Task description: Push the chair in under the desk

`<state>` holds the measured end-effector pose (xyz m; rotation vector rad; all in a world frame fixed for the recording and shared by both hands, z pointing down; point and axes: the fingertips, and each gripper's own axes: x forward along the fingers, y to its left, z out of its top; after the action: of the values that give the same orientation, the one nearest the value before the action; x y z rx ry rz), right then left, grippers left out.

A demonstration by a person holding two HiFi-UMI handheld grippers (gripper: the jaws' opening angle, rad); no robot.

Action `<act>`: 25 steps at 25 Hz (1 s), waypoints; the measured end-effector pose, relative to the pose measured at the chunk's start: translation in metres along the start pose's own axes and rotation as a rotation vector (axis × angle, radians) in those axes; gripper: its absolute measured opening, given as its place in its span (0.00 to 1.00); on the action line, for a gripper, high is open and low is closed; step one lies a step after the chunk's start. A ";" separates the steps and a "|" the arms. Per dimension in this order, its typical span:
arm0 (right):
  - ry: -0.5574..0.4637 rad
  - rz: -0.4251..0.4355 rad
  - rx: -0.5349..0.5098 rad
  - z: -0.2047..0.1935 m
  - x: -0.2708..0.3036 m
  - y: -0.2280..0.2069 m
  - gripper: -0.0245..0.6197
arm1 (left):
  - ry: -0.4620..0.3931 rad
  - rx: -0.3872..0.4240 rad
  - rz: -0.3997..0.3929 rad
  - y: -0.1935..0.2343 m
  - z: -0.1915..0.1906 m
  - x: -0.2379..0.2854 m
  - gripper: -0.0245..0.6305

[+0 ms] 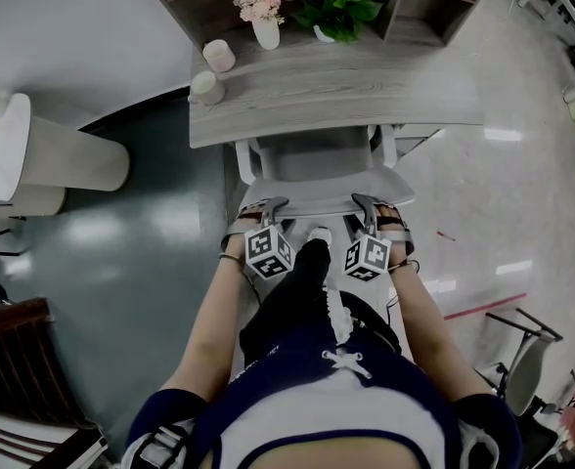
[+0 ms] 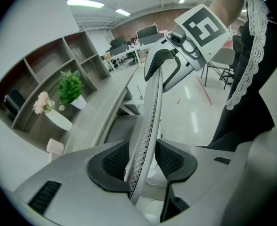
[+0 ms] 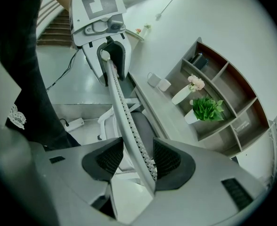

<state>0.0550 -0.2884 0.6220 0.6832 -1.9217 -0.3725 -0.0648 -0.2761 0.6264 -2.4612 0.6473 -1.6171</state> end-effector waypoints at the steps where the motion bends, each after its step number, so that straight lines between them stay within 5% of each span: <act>1: -0.002 -0.001 0.000 0.000 0.000 0.000 0.30 | 0.000 0.002 0.000 0.000 0.000 0.000 0.31; 25: 0.027 0.011 0.014 0.005 0.011 -0.009 0.32 | -0.014 0.050 -0.010 0.015 -0.003 0.003 0.30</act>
<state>0.0497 -0.3026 0.6224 0.6838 -1.9036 -0.3417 -0.0707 -0.2903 0.6249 -2.4418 0.5867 -1.5982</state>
